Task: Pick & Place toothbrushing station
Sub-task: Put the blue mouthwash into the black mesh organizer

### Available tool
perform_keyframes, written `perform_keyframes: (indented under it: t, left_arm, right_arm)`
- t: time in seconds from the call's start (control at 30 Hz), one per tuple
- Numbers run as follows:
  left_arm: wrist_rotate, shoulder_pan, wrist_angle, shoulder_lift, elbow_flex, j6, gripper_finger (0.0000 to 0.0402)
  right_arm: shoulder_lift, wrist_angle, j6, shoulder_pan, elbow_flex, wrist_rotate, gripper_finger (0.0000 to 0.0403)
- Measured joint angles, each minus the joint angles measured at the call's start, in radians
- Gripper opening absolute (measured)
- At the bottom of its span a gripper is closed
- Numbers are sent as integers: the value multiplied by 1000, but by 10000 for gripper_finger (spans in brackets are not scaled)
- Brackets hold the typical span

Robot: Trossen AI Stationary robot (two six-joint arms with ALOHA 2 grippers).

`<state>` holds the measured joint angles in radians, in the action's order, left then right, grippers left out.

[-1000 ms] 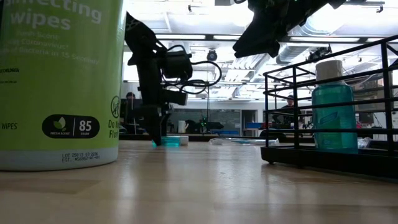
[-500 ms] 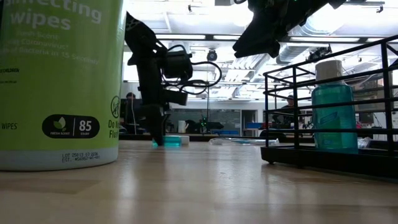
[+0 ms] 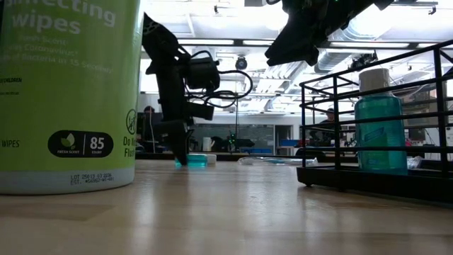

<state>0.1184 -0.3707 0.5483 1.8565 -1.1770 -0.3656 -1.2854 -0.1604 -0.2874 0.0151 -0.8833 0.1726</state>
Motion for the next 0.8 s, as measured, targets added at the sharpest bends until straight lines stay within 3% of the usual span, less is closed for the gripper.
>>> perform_keyframes:
  t: [0.67, 0.8]
  left_arm:
    - [33, 106, 5, -163, 2, 5, 102]
    - [32, 142, 4, -195, 2, 7, 101]
  right_arm:
    - [-7, -13, 0, 0, 0, -3, 127]
    - [-21, -10, 1, 0, 0, -53, 127]
